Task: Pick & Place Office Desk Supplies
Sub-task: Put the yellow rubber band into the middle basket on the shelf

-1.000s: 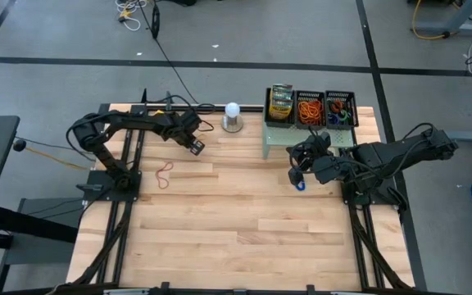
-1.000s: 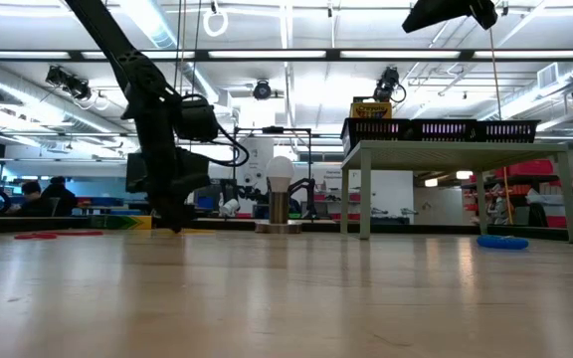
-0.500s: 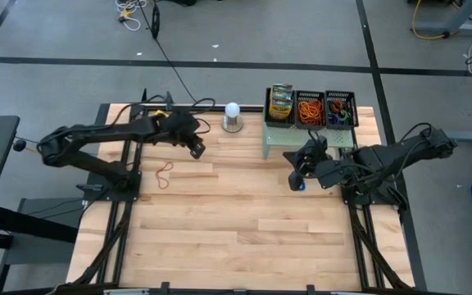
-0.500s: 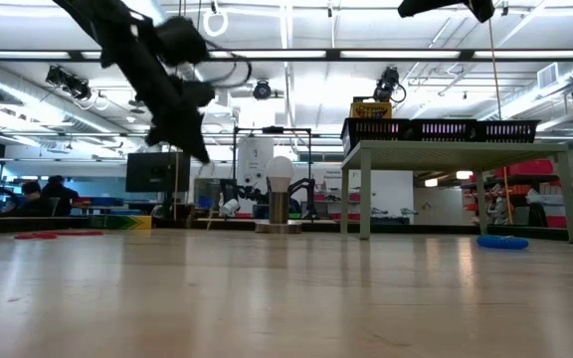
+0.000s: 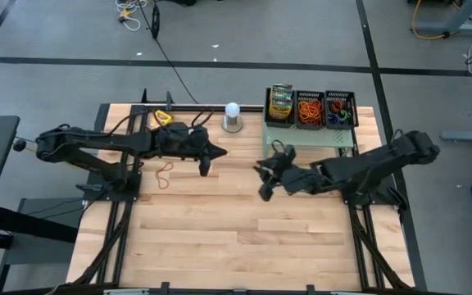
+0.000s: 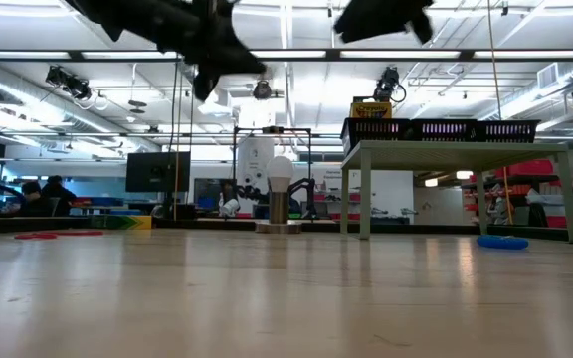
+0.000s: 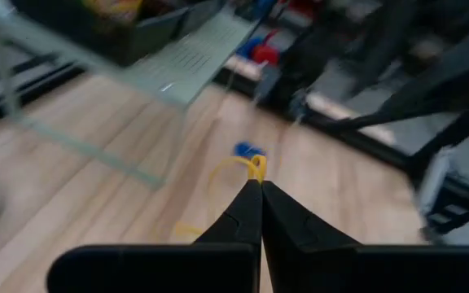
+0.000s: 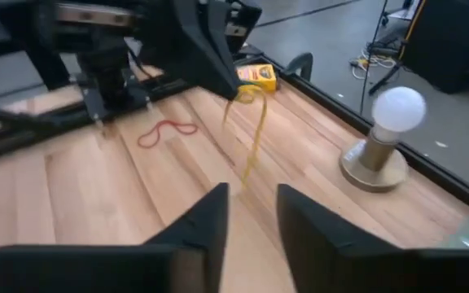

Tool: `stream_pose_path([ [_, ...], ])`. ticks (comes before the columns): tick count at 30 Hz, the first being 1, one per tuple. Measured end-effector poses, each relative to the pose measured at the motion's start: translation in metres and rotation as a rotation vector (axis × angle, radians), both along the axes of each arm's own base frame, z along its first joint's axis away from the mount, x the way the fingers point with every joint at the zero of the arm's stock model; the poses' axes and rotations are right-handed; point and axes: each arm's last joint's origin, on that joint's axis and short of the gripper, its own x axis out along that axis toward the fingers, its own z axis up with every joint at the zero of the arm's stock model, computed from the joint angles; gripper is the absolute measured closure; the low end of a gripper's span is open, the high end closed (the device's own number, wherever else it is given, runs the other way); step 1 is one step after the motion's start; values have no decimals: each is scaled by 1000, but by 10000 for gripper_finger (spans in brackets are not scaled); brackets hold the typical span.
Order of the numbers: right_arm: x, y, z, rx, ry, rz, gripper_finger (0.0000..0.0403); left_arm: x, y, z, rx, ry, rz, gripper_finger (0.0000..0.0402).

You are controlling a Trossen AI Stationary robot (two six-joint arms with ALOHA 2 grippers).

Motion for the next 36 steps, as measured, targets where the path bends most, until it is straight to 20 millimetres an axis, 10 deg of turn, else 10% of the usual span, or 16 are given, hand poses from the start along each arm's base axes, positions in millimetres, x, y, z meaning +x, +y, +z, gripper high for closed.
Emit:
stream_pose_path([
  [16, 54, -28, -14, 85, -204, 83, 121, 6, -25, 18, -8, -198, -83, 398],
  [36, 58, -40, -13, -50, -221, -61, 270, 7, -29, 23, -17, -247, -124, 398],
])
